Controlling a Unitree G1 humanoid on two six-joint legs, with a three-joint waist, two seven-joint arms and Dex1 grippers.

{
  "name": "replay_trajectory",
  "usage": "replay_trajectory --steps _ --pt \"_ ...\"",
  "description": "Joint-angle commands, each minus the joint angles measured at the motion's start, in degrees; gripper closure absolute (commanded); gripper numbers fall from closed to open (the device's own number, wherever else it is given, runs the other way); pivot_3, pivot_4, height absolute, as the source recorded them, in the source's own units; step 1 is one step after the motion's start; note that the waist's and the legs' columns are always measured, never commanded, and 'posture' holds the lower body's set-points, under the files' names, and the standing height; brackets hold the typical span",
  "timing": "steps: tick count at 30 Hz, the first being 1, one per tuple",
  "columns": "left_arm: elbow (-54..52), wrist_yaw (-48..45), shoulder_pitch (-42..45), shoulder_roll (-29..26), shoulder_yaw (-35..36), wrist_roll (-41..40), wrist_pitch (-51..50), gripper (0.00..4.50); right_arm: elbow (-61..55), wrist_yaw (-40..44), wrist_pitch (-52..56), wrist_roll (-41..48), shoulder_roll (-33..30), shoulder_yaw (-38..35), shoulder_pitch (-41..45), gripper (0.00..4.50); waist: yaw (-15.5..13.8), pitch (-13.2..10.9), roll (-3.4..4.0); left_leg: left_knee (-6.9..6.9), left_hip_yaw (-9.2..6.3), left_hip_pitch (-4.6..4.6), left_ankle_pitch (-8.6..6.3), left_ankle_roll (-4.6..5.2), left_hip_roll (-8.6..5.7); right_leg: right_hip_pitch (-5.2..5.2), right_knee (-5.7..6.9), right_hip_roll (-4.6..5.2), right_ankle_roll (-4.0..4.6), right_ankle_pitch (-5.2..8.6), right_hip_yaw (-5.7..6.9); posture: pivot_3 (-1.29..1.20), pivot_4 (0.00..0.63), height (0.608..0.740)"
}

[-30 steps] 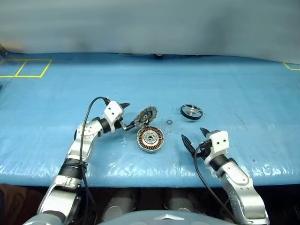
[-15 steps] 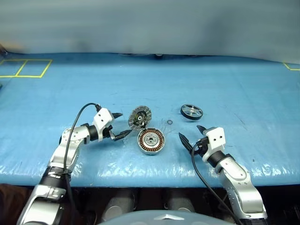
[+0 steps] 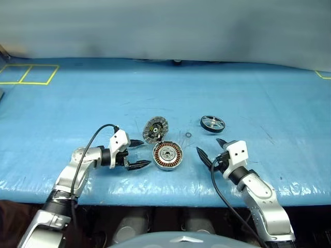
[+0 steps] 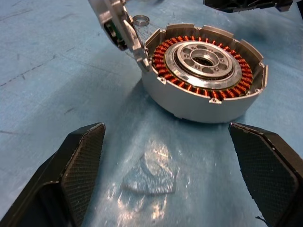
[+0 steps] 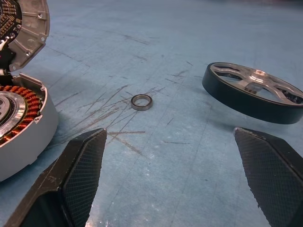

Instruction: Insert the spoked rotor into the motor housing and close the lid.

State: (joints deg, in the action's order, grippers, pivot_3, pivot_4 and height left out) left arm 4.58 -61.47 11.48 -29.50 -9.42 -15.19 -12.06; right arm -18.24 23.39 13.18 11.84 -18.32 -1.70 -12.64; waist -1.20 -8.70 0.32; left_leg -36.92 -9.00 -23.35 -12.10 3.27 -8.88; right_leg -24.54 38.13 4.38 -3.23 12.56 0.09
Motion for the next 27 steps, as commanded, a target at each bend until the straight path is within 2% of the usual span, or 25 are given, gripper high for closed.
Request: replay_trajectory --steps 1,9,14,20,27 --pt "-0.06 -0.75 1.39 0.89 1.3 -2.4 -0.43 0.06 -1.8 -0.16 -0.04 0.14 -0.17 -0.45 -0.2 0.0 0.13 0.0 0.0 0.01 0.0 0.0 0.0 0.0 0.02 -0.01 0.0 0.0 0.05 -0.02 0.01 0.0 0.15 0.74" --pt "8.28 7.51 6.84 3.33 1.64 3.18 5.42 0.06 -2.34 -0.66 -0.12 0.03 0.17 -0.4 -1.55 0.0 0.0 0.0 0.0 0.05 0.0 0.01 0.0 -0.02 0.03 0.01 -0.02 -0.01 0.09 -0.04 0.02 0.0 0.15 0.74" --pt "14.72 14.86 11.12 5.88 2.73 7.2 14.46 0.06 -2.39 -1.1 -0.27 -0.06 0.29 -0.19 -2.13 0.0 -0.07 0.01 0.0 -0.01 0.02 0.0 0.01 -0.03 0.03 0.02 -0.03 -0.01 -0.03 -0.03 0.02 0.0 0.15 0.74" --pt "17.71 17.44 12.44 8.27 2.52 8.83 21.12 0.06 -2.25 -1.43 -0.61 -0.18 0.6 0.16 -2.56 0.0 -0.05 0.01 0.0 0.0 0.02 -0.03 0.0 -0.01 0.03 0.01 -0.11 -0.01 0.13 -0.16 0.02 0.0 0.15 0.74" --pt "19.01 16.22 12.16 7.75 2.12 9.47 21.19 0.06 -2.55 -1.57 -0.58 -0.26 0.68 0.21 -2.78 0.0 0.04 0.01 0.0 -0.01 0.02 -0.03 0.0 0.0 0.03 0.02 -0.11 -0.02 0.05 -0.13 0.04 0.0 0.15 0.74"
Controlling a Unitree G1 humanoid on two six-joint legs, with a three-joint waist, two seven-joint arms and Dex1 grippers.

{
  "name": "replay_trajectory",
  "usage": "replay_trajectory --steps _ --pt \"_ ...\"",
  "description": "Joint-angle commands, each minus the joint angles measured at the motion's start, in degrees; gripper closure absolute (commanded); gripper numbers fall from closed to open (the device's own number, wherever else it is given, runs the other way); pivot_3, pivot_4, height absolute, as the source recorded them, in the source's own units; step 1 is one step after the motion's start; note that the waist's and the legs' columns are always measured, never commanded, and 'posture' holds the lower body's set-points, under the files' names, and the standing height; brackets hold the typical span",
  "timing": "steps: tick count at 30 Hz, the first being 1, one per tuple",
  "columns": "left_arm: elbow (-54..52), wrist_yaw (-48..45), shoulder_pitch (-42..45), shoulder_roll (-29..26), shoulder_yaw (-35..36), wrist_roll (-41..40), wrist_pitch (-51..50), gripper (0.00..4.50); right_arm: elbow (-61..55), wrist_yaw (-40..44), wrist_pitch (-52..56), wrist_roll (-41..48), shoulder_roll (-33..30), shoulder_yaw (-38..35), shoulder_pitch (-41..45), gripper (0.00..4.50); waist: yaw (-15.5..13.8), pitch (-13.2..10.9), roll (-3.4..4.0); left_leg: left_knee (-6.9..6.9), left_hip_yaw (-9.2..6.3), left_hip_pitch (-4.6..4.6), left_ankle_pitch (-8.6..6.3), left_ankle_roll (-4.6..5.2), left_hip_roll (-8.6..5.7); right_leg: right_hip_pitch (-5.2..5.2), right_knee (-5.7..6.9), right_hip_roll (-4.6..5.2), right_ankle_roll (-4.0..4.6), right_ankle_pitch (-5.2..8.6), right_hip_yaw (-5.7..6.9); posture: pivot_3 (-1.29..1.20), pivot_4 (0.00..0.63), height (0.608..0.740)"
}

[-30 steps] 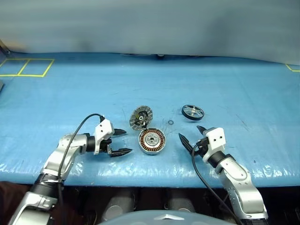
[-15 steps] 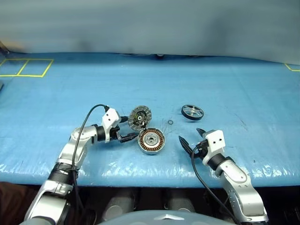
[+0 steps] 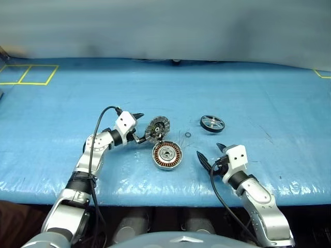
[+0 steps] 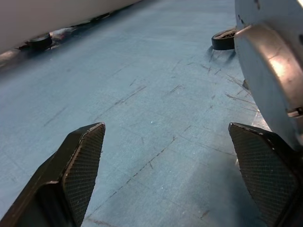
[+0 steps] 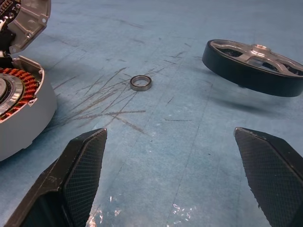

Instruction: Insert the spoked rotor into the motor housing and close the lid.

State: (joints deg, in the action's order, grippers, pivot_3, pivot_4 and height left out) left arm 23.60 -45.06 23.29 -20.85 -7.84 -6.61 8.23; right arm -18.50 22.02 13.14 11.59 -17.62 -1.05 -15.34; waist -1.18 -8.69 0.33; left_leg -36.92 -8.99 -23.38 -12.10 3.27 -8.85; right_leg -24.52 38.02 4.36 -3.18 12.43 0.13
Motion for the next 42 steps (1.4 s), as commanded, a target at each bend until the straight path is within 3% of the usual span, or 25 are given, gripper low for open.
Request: replay_trajectory --steps 1,8,18,26,32,42 --pt "-0.05 -0.96 0.18 -1.47 0.15 1.11 0.29 0.06 -2.31 -0.16 -0.53 0.02 -0.08 -0.5 -0.14 0.0 0.07 0.0 0.0 0.0 0.0 0.0 0.0 0.0 0.0 0.0 0.0 0.0 0.0 0.0 0.0 0.0 0.15 0.74" --pt "-2.72 -5.53 -2.38 -6.28 -1.55 2.83 -4.22 0.06 -2.48 0.06 -0.36 0.22 -0.43 -0.73 -0.09 0.0 0.35 0.0 0.0 0.0 0.0 0.0 0.0 0.01 0.0 -0.01 0.0 -0.02 0.02 -0.02 -0.01 0.0 0.15 0.74" --pt "-15.9 -21.75 -9.52 -14.54 -4.52 -4.01 -19.33 0.06 -1.81 0.65 -0.14 0.26 -0.76 -0.31 1.16 0.0 0.33 0.01 0.03 0.05 0.0 0.03 -0.01 0.0 0.06 0.01 -0.01 -0.07 -0.09 0.09 -0.03 0.0 0.15 0.74" --pt "-18.34 -23.92 -9.82 -12.91 -8.12 -3.37 -20.22 0.06 -1.65 0.66 -0.32 0.22 -0.61 -0.2 1.12 0.0 0.15 0.02 0.06 0.05 0.0 0.04 0.0 -0.01 0.09 0.01 -0.01 -0.08 -0.08 0.1 -0.04 0.0 0.15 0.74" --pt "-12.76 -17.61 -8.05 -7.98 -8.77 0.45 -16.96 0.06 -1.88 0.27 -0.55 0.14 -0.38 -0.31 0.67 0.0 -0.21 0.04 0.08 0.02 0.0 0.05 0.0 -0.02 0.08 0.06 -0.03 -0.07 -0.11 0.09 -0.04 0.0 0.15 0.74" --pt "-7.6 -13.88 -6.28 -6.2 -8.39 2.99 -13.28 0.06 -2.5 0.03 -0.66 0.14 -0.18 -0.13 -0.34 0.0 -0.17 0.07 0.11 0.02 0.01 0.16 0.03 -0.07 0.17 0.15 0.0 -0.14 -0.09 0.08 -0.03 0.0 0.15 0.74"
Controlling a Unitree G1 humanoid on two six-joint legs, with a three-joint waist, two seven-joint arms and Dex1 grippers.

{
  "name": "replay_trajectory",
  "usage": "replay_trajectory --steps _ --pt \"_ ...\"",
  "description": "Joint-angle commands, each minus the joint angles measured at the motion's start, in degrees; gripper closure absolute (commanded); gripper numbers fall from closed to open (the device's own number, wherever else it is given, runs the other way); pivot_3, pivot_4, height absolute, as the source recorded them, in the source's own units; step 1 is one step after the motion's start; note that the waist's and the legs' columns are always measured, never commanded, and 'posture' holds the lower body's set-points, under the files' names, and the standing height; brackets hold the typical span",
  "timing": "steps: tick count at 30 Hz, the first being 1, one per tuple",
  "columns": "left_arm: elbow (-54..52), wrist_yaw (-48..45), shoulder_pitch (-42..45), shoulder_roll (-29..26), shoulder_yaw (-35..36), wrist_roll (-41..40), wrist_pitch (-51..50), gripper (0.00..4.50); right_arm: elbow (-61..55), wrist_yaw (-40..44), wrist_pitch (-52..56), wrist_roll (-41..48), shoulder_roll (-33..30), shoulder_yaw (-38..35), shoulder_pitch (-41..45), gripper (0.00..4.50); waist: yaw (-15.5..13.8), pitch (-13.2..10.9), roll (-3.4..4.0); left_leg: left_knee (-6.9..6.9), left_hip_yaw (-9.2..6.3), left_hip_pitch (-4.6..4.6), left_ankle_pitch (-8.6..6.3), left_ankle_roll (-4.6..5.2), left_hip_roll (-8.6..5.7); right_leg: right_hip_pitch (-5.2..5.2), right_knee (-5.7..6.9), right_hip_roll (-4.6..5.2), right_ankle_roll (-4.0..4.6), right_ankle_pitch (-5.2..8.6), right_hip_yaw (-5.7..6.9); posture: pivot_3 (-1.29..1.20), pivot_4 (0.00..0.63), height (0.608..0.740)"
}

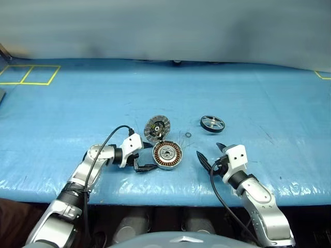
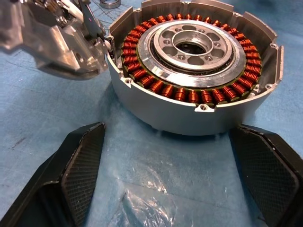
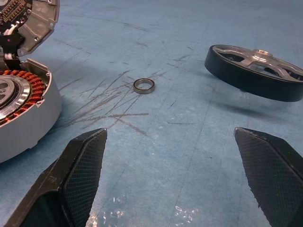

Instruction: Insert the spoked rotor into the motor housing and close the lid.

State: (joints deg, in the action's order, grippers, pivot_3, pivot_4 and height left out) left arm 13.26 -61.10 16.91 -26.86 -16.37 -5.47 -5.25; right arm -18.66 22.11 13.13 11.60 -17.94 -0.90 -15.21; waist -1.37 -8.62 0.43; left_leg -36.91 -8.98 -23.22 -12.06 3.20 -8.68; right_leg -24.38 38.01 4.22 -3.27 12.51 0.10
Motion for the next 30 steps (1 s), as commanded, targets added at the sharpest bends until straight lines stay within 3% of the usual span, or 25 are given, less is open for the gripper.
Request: replay_trajectory --steps 1,11,20,30 --pt "3.09 2.6 0.21 -0.25 0.42 2.02 0.47 0.06 -2.4 0.0 -0.63 0.2 0.11 -0.3 -0.56 0.0 0.04 0.01 0.01 0.0 0.0 0.04 0.0 0.0 0.01 0.04 0.0 -0.01 0.02 0.01 0.0 0.0 0.15 0.74" --pt "0.81 -0.68 -2.04 -3.2 2.41 -1.91 0.01 0.06 -6.86 5.58 1.27 -2.86 -6.73 4.36 0.14 0.0 0.81 0.01 0.02 0.08 0.07 0.18 -0.01 -0.03 0.1 0.11 0.0 -0.08 0.29 0.17 -0.04 0.0 0.15 0.74" --pt "2.11 4.62 -1.7 -4.09 4.46 0.38 2.22 0.06 -7.21 8.91 4.81 -5.67 -11.87 7.29 7.6 0.0 0.61 0.0 -0.02 0.29 0.09 0.17 -0.02 -0.08 0.14 0.02 -0.04 -0.06 0.17 0.1 -0.02 0.0 0.15 0.74" --pt "0.49 3.31 -3.48 -4.2 4.55 -1.18 2.17 0.06 6.65 8.64 2.15 -1.96 -6.43 3.21 15.05 0.0 0.52 0.05 -0.1 0.46 0.11 0.17 0.0 -0.04 0.14 -0.01 -0.19 -0.05 0.27 0.01 -0.02 0.0 0.15 0.74"
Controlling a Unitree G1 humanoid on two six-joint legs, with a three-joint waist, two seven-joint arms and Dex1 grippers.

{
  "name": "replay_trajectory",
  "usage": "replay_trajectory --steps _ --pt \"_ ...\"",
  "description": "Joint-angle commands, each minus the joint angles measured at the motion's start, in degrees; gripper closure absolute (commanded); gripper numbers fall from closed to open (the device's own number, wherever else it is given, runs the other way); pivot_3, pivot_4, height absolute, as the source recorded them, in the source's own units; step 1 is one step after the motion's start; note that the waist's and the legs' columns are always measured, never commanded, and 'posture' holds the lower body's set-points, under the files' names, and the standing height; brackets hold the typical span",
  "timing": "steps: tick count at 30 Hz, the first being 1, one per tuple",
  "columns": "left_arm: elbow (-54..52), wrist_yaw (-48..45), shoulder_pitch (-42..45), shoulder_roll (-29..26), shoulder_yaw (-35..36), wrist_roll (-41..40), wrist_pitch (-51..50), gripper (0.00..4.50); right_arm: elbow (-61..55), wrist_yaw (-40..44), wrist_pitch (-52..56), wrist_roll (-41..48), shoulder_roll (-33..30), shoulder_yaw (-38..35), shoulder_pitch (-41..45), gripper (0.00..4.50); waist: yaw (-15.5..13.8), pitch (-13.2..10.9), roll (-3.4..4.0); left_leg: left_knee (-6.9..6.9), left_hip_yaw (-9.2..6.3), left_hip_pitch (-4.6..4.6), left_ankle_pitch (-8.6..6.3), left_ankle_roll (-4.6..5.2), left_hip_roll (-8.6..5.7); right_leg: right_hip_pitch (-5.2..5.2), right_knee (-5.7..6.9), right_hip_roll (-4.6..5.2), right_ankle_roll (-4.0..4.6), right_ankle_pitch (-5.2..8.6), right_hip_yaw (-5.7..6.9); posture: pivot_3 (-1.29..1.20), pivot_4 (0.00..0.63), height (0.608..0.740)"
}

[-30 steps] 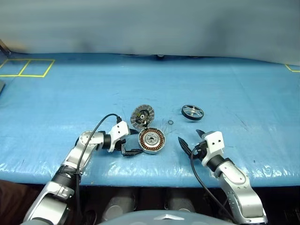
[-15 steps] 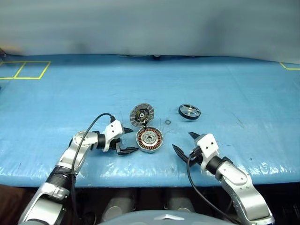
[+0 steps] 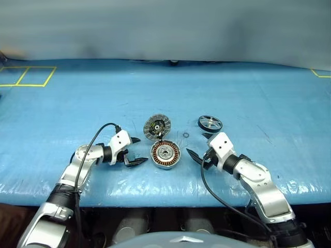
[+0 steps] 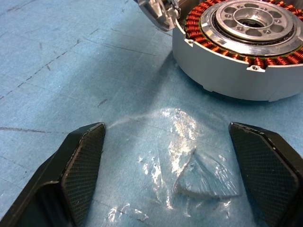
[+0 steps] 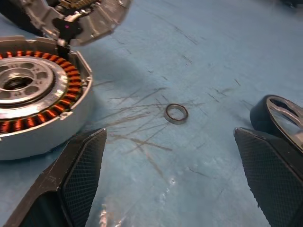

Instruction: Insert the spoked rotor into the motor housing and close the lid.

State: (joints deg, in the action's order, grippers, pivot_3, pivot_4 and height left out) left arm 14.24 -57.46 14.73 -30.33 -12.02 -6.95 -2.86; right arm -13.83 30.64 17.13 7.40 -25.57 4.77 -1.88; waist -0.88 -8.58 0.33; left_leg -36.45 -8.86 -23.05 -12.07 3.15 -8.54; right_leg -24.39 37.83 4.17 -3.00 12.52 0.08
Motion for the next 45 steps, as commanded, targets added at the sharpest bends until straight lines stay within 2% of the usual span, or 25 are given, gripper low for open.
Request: replay_trajectory --steps 1,10,17,27,30,39,40,45 --pt "-1.0 -0.72 -1.67 -0.75 0.43 -0.23 -0.45 0.06 2.91 0.39 -1.98 2.83 1.8 -2.8 2.3 0.0 0.07 0.0 0.0 0.03 0.01 0.0 0.01 0.01 0.0 -0.02 0.0 0.0 0.06 -0.03 -0.01 0.0 0.15 0.74" --pt "-5.79 -4.19 -4.45 -0.81 2.91 -6.24 -2.96 0.06 7.08 1.0 -0.51 5.67 6.4 -2.1 5.67 0.0 0.16 0.0 0.0 0.33 0.06 0.06 0.11 0.12 0.01 -0.1 -0.01 0.0 0.31 -0.06 -0.06 0.0 0.15 0.74" --pt "-6.13 -3.86 -4.58 -0.9 3.14 -5.9 -3.28 0.06 12.48 0.0 1.05 6.28 9.97 -1.85 7.47 0.0 0.14 0.0 0.0 0.33 0.06 0.06 0.1 0.07 0.02 -0.11 -0.01 0.0 0.31 -0.06 -0.06 0.0 0.15 0.74" --pt "-6.18 -3.25 -4.75 -0.62 2.75 -5.24 -3.32 0.06 19.12 -1.26 0.0 4.32 10.79 -1.59 11.26 0.0 0.21 0.0 -0.01 0.33 0.1 0.19 0.1 -0.07 0.05 -0.06 0.01 -0.03 0.34 -0.09 -0.08 0.0 0.15 0.74" --pt "-6.33 -2.79 -4.9 -0.59 2.93 -5.1 -3.26 0.02 21.42 -2.88 -0.33 1.77 10.48 -0.57 12.24 0.65 0.22 0.01 -0.01 0.33 0.1 0.24 0.09 -0.11 0.06 -0.03 0.01 -0.05 0.35 -0.1 -0.08 0.0 0.15 0.74" --pt "-6.86 -1.34 -5.75 -0.88 3.28 -4.8 -2.96 0.02 21.12 -5.5 -0.06 -4.13 9.22 2.16 11.4 3.63 0.21 0.11 -0.17 0.38 0.12 0.3 0.1 -0.15 0.11 0.0 0.01 -0.08 0.37 -0.11 -0.11 0.0 0.15 0.74" --pt "-6.91 -1.29 -5.79 -0.91 3.25 -4.81 -3.0 0.02 20.73 -5.53 0.09 -4.05 9.31 2.15 11.13 3.78 0.2 0.11 -0.17 0.38 0.12 0.31 0.1 -0.15 0.11 0.0 0.02 -0.08 0.38 -0.11 -0.11 0.0 0.15 0.74" --pt "-7.02 -1.52 -5.75 -0.86 3.19 -5.14 -3.09 0.02 17.47 -6.18 0.74 -3.57 9.46 1.83 8.89 3.78 0.16 0.13 -0.2 0.39 0.11 0.32 0.07 -0.19 0.11 0.01 0.0 -0.09 0.38 -0.1 -0.11 0.0 0.15 0.74"
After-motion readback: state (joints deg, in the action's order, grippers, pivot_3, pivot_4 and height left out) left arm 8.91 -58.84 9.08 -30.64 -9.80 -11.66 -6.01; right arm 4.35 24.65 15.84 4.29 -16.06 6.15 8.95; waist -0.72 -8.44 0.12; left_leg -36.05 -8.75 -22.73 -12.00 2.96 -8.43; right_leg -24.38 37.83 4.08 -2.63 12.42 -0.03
